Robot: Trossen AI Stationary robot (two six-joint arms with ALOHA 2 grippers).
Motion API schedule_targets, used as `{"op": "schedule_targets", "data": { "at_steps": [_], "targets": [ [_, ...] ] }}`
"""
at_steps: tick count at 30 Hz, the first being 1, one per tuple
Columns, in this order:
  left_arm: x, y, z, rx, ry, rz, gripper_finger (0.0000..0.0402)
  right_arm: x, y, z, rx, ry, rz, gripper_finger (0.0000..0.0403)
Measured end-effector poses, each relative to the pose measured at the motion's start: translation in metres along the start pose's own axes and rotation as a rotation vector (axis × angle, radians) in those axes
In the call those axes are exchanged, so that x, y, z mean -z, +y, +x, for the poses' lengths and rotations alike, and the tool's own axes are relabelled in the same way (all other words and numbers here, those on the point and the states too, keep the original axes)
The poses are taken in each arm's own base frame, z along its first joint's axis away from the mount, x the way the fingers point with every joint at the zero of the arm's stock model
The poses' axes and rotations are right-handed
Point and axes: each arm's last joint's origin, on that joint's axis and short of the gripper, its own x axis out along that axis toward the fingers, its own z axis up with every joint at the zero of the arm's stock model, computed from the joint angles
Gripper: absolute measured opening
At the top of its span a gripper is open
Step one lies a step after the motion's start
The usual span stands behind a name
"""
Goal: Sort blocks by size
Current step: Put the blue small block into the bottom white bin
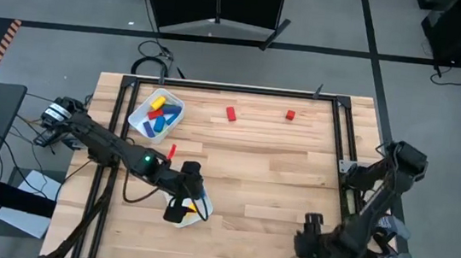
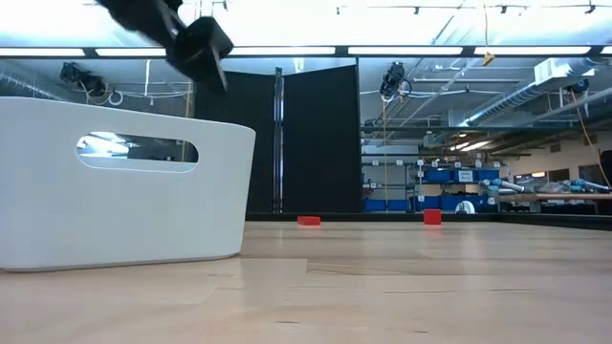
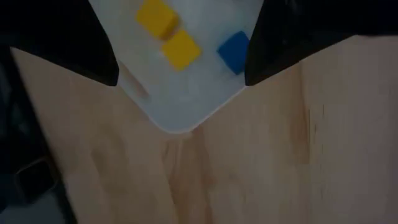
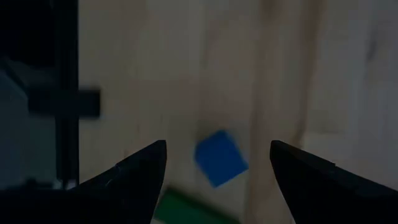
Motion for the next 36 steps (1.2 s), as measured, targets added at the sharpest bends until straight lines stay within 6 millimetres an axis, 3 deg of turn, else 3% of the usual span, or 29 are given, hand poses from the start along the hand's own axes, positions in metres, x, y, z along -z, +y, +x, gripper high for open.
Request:
{"op": "schedule_targets", "data": {
  "at_steps": [6,16,19,25,26,33,36],
  "targets": [
    [-0.006,-0.002,-0.001,-0.014,-0.074,-0.013,0.0336,0.016,0.013,0.023,0.085,0.076,-0.114,0.0297],
    [-0.008,-0.011,-0.002,0.012,-0.113,-0.069,0.0326,0.012,0.017,0.06,0.088,0.195,-0.203,0.0285],
    [-0.008,-0.015,-0.002,0.007,-0.118,-0.069,0.0325,0.011,0.017,0.064,0.079,0.209,-0.209,0.0256],
    [-0.008,-0.02,-0.004,0.016,-0.139,-0.058,0.0325,0.007,0.016,0.064,0.056,0.213,-0.201,0.0143],
    [-0.009,-0.021,-0.006,0.019,-0.148,-0.058,0.0325,0.005,0.015,0.065,0.053,0.21,-0.202,0.0141],
    [-0.016,-0.019,-0.042,0.018,-0.287,-0.059,0.0325,-0.019,-0.002,0.064,0.099,0.112,-0.175,0.0142],
    [-0.017,-0.015,-0.074,0.007,-0.387,-0.062,0.0325,-0.049,-0.012,0.051,0.143,-0.025,-0.201,0.0142]
  ]
}}
